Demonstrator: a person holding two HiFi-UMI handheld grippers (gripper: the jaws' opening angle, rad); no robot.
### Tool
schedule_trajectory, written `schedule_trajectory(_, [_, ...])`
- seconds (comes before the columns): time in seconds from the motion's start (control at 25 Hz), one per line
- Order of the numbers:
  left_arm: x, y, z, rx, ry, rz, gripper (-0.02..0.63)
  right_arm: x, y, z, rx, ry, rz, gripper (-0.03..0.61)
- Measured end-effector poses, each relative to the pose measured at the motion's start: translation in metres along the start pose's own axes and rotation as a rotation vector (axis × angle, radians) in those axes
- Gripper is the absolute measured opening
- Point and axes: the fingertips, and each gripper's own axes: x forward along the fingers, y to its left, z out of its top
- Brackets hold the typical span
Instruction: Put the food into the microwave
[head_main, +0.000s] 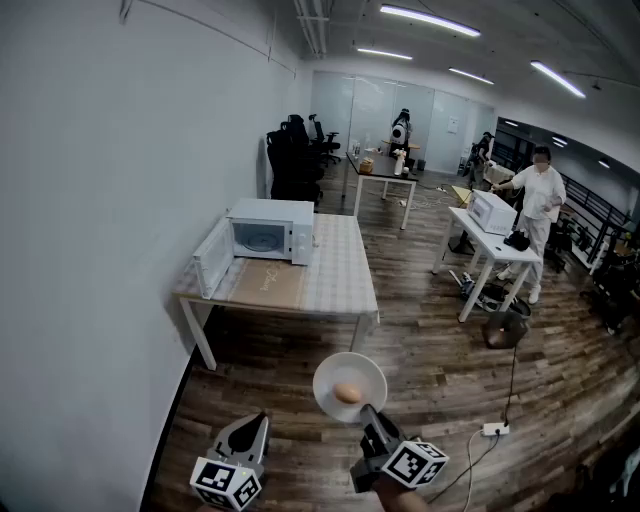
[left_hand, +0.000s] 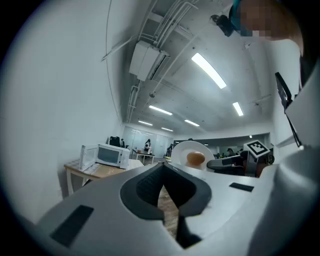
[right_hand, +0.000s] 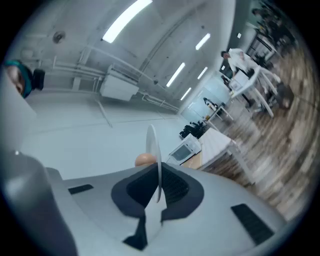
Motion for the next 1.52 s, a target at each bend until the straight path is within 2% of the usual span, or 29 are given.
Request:
schedule_trajectory(0.2, [0.007, -0.005, 0.008, 0.050, -0.004, -0.005, 0.008, 0.012, 0.021, 0.013, -0.294, -0.017, 0.006, 0.017])
schedule_trajectory(0.32, [0.007, -0.001, 0.008, 0.044, 0.005, 0.013, 0.008, 0.014, 0.018, 0.013, -0.392, -0.031, -0.039, 0.017])
schedule_trajectory(0.56, [0.002, 0.003, 0.009, 0.041, -0.005, 0.021, 0.008, 0.012, 0.021, 0.004, -0.434, -0.032, -0.050, 0.017])
schedule_trajectory(0.8, [0.003, 0.006, 0.004, 0.032, 0.002, 0.016, 0.008, 0.014, 0.026, 0.009, -0.520, -0.067, -0.092, 0.017])
schedule_trajectory(1.12, [0.004, 0.012, 0.004, 0.004, -0.002, -0.006, 0.008, 0.025, 0.029, 0.001, -0.539, -0.055, -0.104, 0.017])
schedule_trajectory(1.24, [0.001, 0.023, 0.003, -0.017, -0.003, -0.010, 0.008, 0.031, 0.034, -0.004, -0.518, -0.058, -0.105, 0.017])
schedule_trajectory(1.52, [-0.009, 0.049, 0.008, -0.017, -0.010, -0.014, 0.008, 0.049, 0.053, -0.016, -0.548, -0.064, -0.114, 0.017])
